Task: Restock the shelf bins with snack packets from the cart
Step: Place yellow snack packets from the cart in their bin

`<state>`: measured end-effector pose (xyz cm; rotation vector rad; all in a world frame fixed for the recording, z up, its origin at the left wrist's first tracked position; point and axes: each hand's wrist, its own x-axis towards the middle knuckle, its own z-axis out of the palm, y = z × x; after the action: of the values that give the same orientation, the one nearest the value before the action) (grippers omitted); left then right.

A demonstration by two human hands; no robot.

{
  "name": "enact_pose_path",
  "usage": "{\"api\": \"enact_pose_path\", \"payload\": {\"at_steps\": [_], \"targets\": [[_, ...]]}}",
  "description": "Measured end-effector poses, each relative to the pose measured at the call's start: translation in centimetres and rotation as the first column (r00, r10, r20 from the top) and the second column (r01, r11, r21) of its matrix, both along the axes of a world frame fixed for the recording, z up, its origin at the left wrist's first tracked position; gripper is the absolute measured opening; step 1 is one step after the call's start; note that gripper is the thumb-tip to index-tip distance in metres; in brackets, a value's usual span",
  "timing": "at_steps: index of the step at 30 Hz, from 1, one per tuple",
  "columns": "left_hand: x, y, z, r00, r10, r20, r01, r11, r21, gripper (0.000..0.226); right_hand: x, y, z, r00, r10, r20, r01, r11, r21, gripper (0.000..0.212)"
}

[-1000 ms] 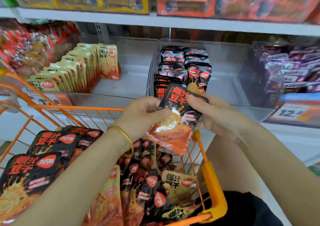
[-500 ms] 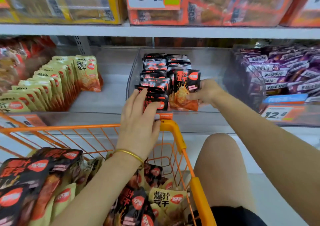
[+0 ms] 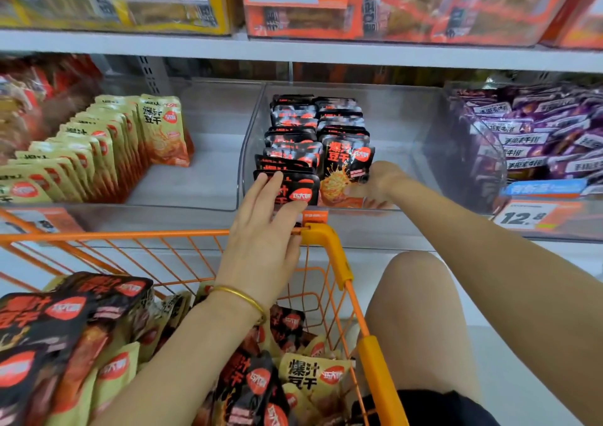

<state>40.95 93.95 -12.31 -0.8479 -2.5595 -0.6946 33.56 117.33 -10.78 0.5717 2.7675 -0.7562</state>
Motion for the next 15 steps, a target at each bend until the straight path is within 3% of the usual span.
{"api": "enact_pose_path", "payload": {"at_steps": [7, 11, 13, 15], "targets": [[0.2, -1.0, 2.3, 1.000, 0.023, -0.006, -0.022, 0.998, 0.063, 0.035, 0.6, 0.5, 0.6, 1.000, -0.026, -0.010, 0.026, 0.998, 0.052, 0.041], [0.8, -3.2, 4.1, 0.993, -0.071, 0.093, 0.060, 0.992, 0.113, 0.020, 3.0, -0.2, 3.1, 0.923, -0.038, -0.384, 0.094, 0.987, 0.127, 0.042], [1.2, -4.6, 4.0, 0.960, -0.130, 0.249, 0.098, 0.986, 0.138, 0.017, 6.3, -3.2, 5.0, 0.841, 0.091, -0.533, -0.069, 0.996, 0.060, 0.032], [1.5, -5.7, 3.1, 0.916, -0.130, 0.379, 0.102, 0.990, 0.093, 0.013, 9.8, -7.0, 6.4, 0.809, 0.296, -0.508, -0.350, 0.937, -0.012, 0.020]]}}
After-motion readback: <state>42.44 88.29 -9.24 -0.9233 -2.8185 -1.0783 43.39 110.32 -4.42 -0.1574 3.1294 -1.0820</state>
